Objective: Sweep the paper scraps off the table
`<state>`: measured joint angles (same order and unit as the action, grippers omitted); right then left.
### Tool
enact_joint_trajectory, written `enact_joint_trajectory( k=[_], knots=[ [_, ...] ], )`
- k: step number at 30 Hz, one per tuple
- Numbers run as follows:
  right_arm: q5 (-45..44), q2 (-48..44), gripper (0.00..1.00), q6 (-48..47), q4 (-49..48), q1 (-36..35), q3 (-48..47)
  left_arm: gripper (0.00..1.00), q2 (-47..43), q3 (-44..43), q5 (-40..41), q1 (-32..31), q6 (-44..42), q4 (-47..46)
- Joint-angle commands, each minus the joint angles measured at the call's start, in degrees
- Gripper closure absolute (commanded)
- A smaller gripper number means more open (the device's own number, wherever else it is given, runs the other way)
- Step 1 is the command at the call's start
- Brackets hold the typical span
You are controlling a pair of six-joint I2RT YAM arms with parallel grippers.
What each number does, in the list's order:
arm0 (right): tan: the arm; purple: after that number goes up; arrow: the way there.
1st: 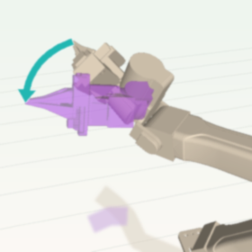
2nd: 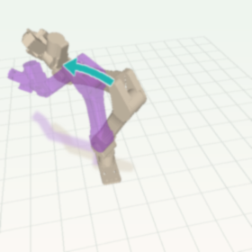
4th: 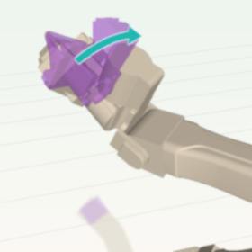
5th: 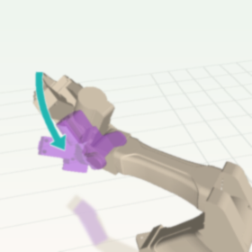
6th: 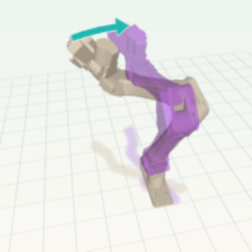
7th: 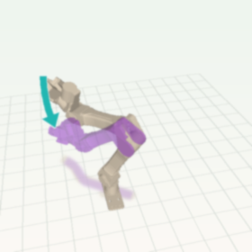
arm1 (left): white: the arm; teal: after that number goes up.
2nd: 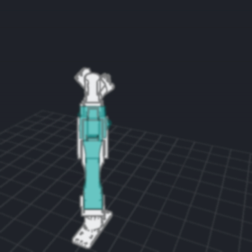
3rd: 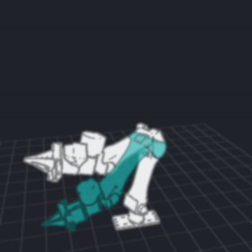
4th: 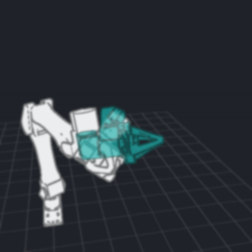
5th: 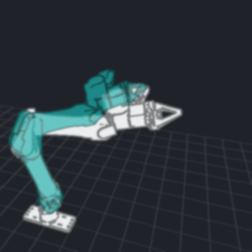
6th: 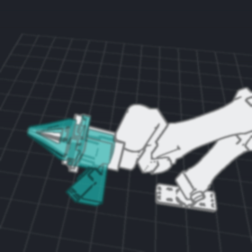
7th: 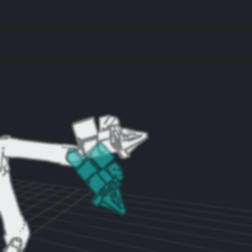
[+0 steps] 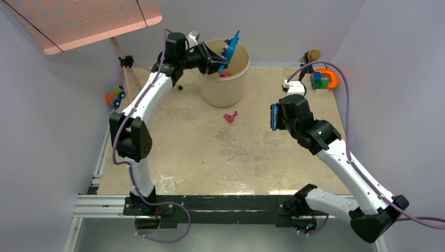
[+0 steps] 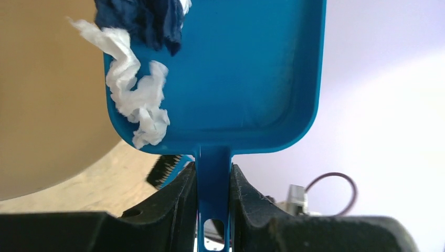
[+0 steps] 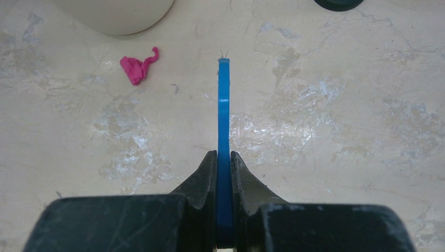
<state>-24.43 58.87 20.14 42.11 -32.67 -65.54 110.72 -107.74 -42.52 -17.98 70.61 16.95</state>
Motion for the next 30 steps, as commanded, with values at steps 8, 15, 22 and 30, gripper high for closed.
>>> enact_joint_trajectory(
  k=[8,15,22,30],
  knots=[
    [0.64,-1.43,1.0,1.3,-0.71,0.16,-0.2,1.0,-5.44,7.11,-0.52,1.5,21.8,-19.46],
    [0.78,-1.68,1.0,1.49,-0.58,0.16,-0.12,1.0,-7.14,9.51,2.84,1.81,24.03,-15.44],
    [2.87,-0.6,1.0,1.39,-1.17,0.19,0.21,1.0,-6.93,9.8,1.29,1.81,29.84,-22.38],
    [14.28,-0.09,1.0,5.29,-11.0,0.19,4.24,1.0,-6.31,16.05,1.3,1.81,42.24,-35.27]
  ],
)
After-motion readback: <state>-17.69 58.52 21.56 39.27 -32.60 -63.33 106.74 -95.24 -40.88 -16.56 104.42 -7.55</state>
